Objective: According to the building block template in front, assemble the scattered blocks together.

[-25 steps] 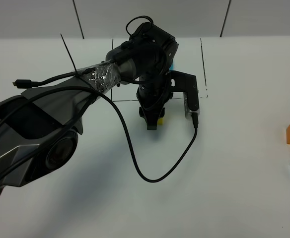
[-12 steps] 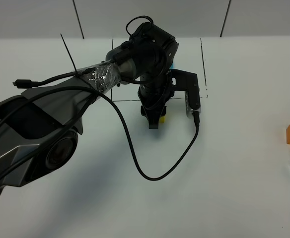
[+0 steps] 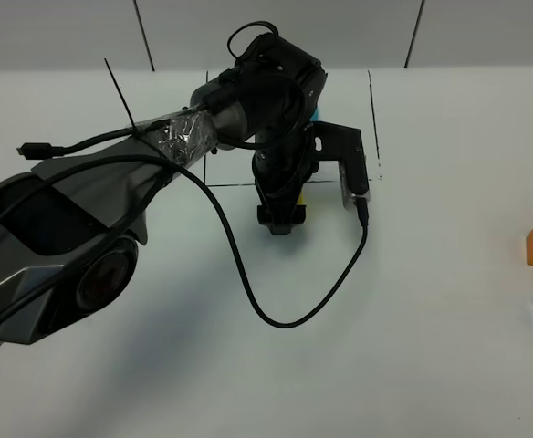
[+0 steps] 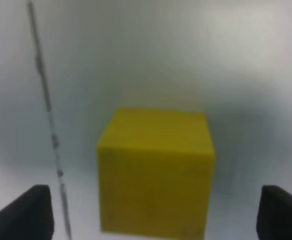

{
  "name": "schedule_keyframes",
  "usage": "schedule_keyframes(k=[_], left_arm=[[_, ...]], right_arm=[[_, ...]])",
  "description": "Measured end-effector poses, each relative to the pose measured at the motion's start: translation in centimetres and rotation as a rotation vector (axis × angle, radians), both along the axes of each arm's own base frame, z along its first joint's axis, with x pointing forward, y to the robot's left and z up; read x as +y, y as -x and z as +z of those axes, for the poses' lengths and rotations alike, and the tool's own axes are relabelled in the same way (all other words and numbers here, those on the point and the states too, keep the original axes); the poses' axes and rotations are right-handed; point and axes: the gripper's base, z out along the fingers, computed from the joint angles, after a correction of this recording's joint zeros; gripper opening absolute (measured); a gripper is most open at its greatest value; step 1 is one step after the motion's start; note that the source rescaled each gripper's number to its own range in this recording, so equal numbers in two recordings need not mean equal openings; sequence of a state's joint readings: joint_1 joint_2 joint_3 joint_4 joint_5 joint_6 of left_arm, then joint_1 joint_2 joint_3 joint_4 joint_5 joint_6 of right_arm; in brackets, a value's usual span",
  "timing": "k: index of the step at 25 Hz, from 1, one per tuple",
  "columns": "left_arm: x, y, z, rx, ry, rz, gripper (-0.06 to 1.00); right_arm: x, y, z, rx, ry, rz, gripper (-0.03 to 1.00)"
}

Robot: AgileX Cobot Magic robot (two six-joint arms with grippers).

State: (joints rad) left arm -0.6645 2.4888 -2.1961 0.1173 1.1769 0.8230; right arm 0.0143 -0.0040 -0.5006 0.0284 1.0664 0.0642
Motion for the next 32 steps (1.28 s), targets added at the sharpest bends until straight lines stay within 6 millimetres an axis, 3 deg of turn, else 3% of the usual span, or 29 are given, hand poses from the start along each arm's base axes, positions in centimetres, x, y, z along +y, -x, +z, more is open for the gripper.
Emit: schedule_keyframes(k=[5,9,13,16,19,23,26,32], left_arm=[[0.8,0.3,5.8,-0.079,0.094,0.170,0.85],[4.0,-0.7,10.6,-0.136,0.210,0.426,0.85],[10.7,-2.0,13.1,-0.109,0.287,0.705,0.85],[16.5,-1.2,13.9,-0.078,0.269,0.861,0.85],[22.0,1.7,14.7,-0.050,0.243,1.014,0.85],[27.2,7.0,16.6,-0.100,0.285,1.247,0.85],[28.6,11.5,17.6,-0.167,0.347,1.314,0.85],[28.6,20.7,18.9,-0.318,0.543,1.327,0.81]], right_arm=[[0.0,0.0,0.0,0.000,0.000,0.000,0.70],[0.0,0.0,0.0,0.000,0.000,0.000,0.70],[0.0,0.0,0.0,0.000,0.000,0.000,0.70],[0.0,0.0,0.0,0.000,0.000,0.000,0.70],[0.0,0.0,0.0,0.000,0.000,0.000,0.70],[0.0,0.0,0.0,0.000,0.000,0.000,0.70],[0.0,0.0,0.0,0.000,0.000,0.000,0.70],[0.0,0.0,0.0,0.000,0.000,0.000,0.70]])
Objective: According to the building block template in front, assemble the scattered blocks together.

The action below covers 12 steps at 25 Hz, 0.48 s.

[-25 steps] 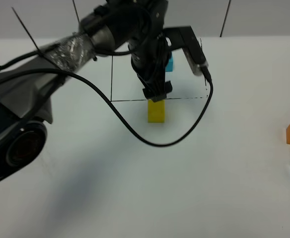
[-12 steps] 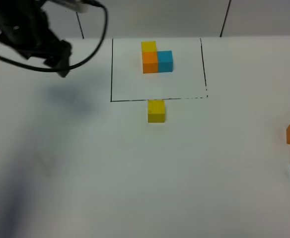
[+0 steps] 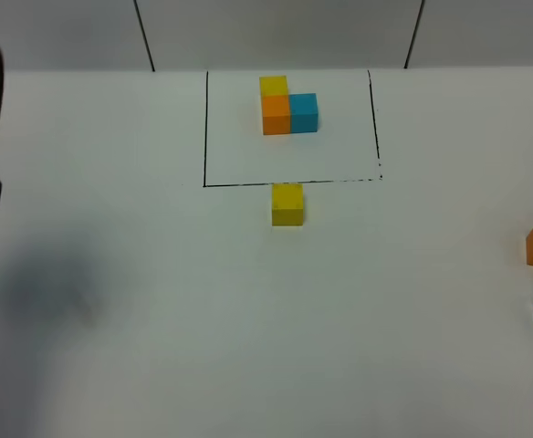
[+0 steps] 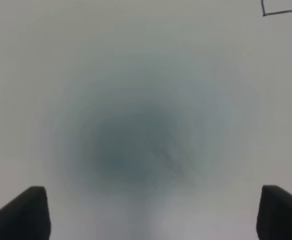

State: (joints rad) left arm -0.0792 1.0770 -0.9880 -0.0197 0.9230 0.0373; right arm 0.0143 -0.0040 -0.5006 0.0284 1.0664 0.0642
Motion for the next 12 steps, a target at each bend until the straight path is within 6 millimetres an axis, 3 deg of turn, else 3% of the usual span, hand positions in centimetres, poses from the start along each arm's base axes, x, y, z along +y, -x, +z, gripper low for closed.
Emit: schedule_keyframes(k=[7,12], left_arm=[[0.4,9.2,-2.9,-0.099,0.030,-0.008,0.77],[0.8,14.1,-4.8,-0.206,0.054,-0.014,0.73]], right_arm=[[0.0,0.0,0.0,0.000,0.000,0.000,0.70],[0.0,0.0,0.0,0.000,0.000,0.000,0.70]])
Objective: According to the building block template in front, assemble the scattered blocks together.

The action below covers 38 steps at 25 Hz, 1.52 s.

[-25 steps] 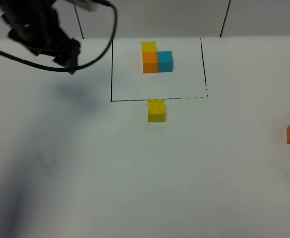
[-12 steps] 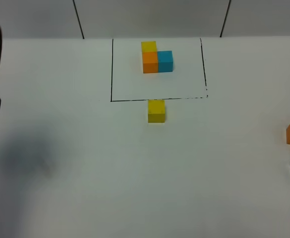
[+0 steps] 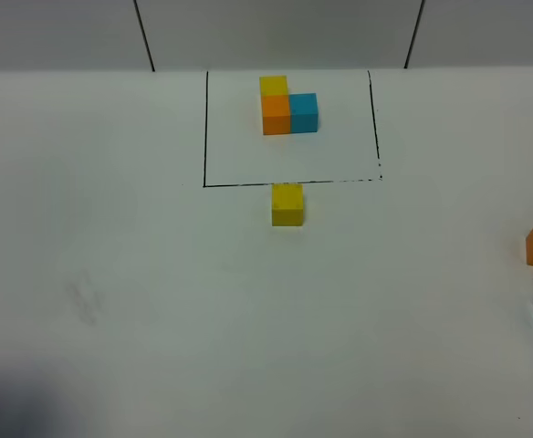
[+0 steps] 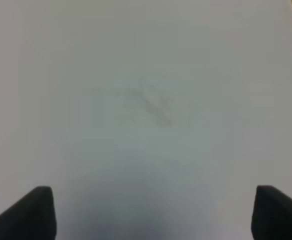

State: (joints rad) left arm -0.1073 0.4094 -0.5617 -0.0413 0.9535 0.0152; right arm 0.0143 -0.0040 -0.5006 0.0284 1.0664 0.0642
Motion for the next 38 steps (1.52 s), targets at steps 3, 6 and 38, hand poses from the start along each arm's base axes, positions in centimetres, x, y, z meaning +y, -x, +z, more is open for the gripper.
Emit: schedule_keyframes(k=[3,6,38], left_arm=[[0.3,2.5,-0.3,-0.098,0.002,-0.012,0.71],[0.3,4.6,-0.4,-0.181,0.007,-0.035,0.69],[0.5,6.9,-1.6,-0.235,0.044,-0.019,0.51]], right_arm=[[0.0,0.0,0.0,0.000,0.000,0.000,0.70],[0.0,0.0,0.0,0.000,0.000,0.000,0.70],[0.0,0.0,0.0,0.000,0.000,0.000,0.70]])
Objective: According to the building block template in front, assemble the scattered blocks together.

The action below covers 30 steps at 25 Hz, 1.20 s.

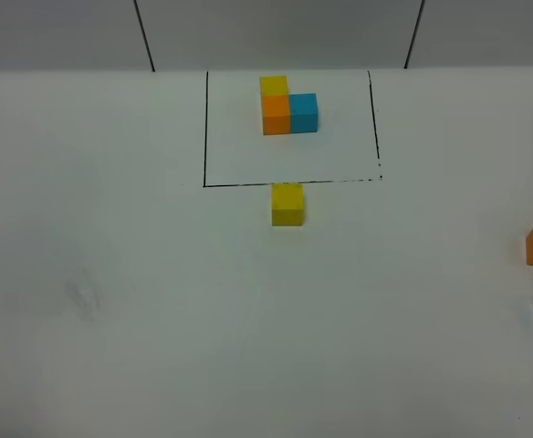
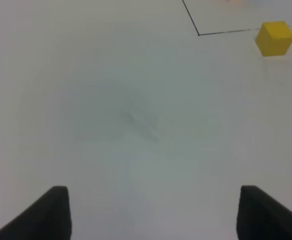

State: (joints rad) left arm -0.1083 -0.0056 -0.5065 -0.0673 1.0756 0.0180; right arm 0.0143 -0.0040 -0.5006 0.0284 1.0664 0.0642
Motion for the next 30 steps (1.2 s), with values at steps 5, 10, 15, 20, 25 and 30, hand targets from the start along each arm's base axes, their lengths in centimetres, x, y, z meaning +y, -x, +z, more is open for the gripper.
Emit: schedule_keyframes(k=[5,10,15,20,25,30], left_arm=[[0.0,0.0,0.0,0.000,0.000,0.000,0.51],[0.0,0.0,0.0,0.000,0.000,0.000,0.51],[0.0,0.0,0.0,0.000,0.000,0.000,0.51],[0.0,0.0,0.0,0.000,0.000,0.000,0.51],[0.0,0.0,0.0,0.000,0.000,0.000,0.51],[0.0,0.0,0.0,0.000,0.000,0.000,0.51]], right_arm=[[0.0,0.0,0.0,0.000,0.000,0.000,0.70],[0.0,0.0,0.0,0.000,0.000,0.000,0.70],[0.0,-1.0,0.0,0.067,-0.053,-0.030,0.70],[0.1,-5.7,-0.1,0.328,-0.086,-0.067,0.70],[0.0,-12.6,0.7,0.533,-0.018,-0.045,0.70],[-0.2,-20.2,-0.2,0.713,0.050,-0.039,0.70]])
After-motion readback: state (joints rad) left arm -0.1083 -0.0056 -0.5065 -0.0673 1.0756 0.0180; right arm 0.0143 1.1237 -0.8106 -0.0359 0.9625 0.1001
